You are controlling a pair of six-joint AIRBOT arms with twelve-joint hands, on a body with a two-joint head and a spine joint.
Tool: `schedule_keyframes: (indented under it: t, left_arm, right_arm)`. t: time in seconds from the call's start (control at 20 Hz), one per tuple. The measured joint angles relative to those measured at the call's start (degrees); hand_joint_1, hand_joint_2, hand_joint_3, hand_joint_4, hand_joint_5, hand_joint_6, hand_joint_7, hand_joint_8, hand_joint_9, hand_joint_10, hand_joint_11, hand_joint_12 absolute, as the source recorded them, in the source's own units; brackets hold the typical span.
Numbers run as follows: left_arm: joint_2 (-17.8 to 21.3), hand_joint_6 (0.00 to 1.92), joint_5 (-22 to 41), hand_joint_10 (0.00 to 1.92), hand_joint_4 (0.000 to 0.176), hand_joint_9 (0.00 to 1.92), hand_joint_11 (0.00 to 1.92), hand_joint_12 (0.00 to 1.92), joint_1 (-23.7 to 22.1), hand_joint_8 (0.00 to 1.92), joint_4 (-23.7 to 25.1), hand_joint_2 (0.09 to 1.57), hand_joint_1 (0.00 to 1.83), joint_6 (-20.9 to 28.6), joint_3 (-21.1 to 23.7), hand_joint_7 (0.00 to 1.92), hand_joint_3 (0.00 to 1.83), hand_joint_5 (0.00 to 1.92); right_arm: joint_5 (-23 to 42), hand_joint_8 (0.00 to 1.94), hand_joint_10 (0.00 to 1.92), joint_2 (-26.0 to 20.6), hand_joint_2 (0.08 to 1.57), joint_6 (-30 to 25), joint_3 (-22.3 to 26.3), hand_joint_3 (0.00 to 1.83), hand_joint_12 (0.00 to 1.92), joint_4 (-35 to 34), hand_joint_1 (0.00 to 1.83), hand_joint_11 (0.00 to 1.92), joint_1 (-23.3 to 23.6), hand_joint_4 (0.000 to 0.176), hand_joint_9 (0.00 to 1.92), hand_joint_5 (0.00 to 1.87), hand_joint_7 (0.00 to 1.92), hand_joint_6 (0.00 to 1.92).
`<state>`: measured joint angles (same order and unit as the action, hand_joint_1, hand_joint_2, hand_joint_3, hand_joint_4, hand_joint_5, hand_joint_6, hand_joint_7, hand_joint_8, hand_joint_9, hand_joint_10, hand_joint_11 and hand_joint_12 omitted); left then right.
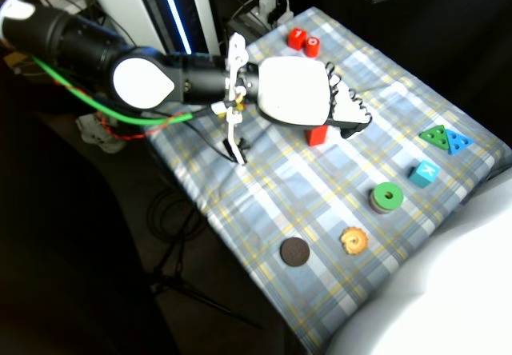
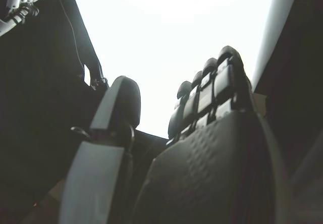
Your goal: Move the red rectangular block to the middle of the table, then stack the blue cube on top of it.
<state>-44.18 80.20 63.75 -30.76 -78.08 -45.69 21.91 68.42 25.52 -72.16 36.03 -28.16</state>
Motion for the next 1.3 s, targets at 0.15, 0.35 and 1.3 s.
schedule_keyframes:
  t: [0.15,0.35,1.3]
  left_arm:
    - [0.0,0.0,0.0,0.0,0.014,0.0,0.0,0.0,0.0,0.0,0.0,1.42,1.11,0.0,0.0,0.0,0.0,0.08]
    - [0.0,0.0,0.0,0.0,0.0,0.0,0.0,0.0,0.0,0.0,0.0,1.41,1.13,0.0,0.0,0.0,0.0,0.08]
    - [-0.5,0.0,0.2,0.0,0.008,0.0,0.0,0.0,0.0,0.0,0.0,1.45,0.97,0.1,0.0,0.0,0.01,0.09]
  right_arm:
    - [0.0,1.43,1.35,0.0,1.25,0.0,0.0,0.0,1.83,0.0,1.17,0.0,0.0,0.0,0.22,0.86,0.52,1.24]
    - [0.0,1.47,1.36,0.0,1.25,0.0,0.0,0.0,1.89,0.0,1.18,0.0,0.0,0.0,0.23,0.87,0.57,1.26]
    - [0.1,1.79,1.57,0.0,1.37,0.0,-0.1,0.0,1.91,-0.4,1.1,0.0,0.0,0.0,0.11,0.69,0.35,1.5]
